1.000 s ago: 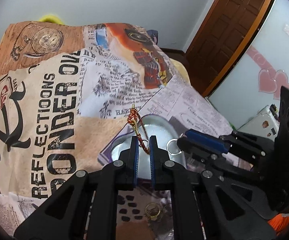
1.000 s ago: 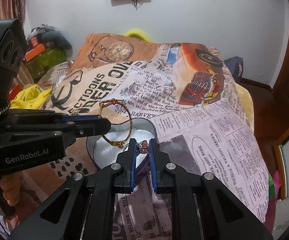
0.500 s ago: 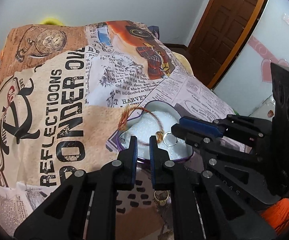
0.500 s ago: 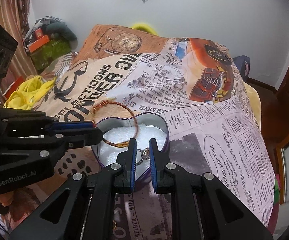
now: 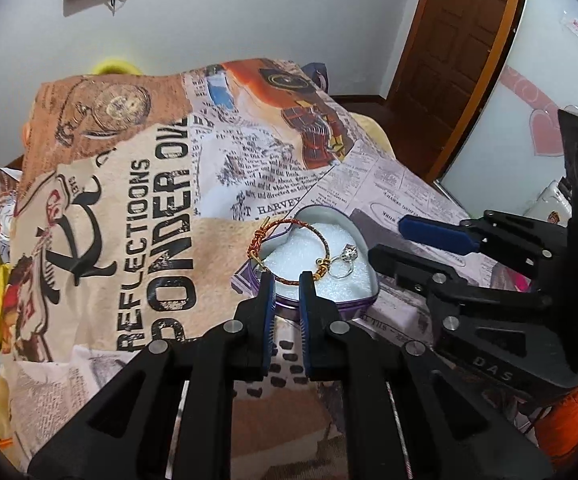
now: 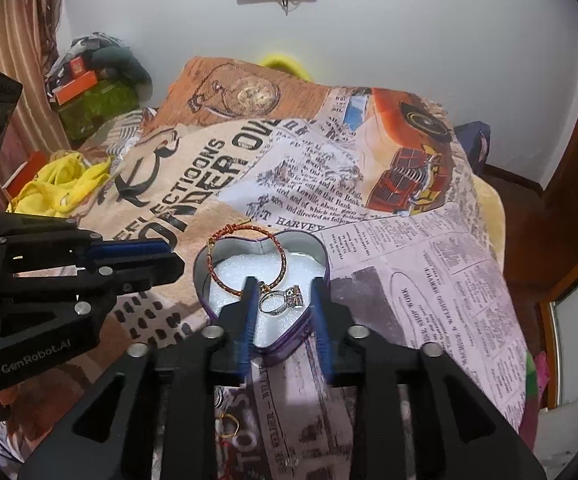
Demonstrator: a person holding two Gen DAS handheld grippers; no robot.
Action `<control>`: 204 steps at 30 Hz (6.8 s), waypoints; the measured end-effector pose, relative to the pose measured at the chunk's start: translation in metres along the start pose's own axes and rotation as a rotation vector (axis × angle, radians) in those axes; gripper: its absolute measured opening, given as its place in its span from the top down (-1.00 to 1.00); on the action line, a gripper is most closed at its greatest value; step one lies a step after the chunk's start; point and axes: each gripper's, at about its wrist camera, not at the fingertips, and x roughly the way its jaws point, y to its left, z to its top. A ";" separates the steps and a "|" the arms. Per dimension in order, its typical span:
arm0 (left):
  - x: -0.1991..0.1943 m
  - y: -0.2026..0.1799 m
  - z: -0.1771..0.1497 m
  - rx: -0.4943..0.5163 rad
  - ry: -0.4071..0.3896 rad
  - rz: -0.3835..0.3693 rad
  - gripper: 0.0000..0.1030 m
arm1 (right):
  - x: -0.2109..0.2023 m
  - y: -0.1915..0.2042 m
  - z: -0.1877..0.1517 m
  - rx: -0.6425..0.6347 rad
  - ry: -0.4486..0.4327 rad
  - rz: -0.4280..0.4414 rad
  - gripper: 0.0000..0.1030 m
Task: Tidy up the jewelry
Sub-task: 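Lift both tools out of the tin back toward the jewelry pile, then grasp a gold ring with the left tool while the right tool grasps a small silver ring, then carry both rings into the heart tin and open both tools, then withdraw both tools from the tin toward the remaining jewelry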
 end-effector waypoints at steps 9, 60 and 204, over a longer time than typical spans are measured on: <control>-0.039 -0.011 -0.006 0.003 -0.051 0.031 0.51 | -0.039 0.002 -0.003 0.005 -0.042 -0.046 0.36; 0.031 -0.027 -0.070 0.040 0.136 -0.016 0.52 | -0.014 -0.013 -0.086 0.070 0.142 -0.006 0.23; -0.074 -0.021 -0.035 -0.005 -0.056 0.047 0.52 | -0.087 -0.002 -0.014 0.071 -0.045 -0.044 0.47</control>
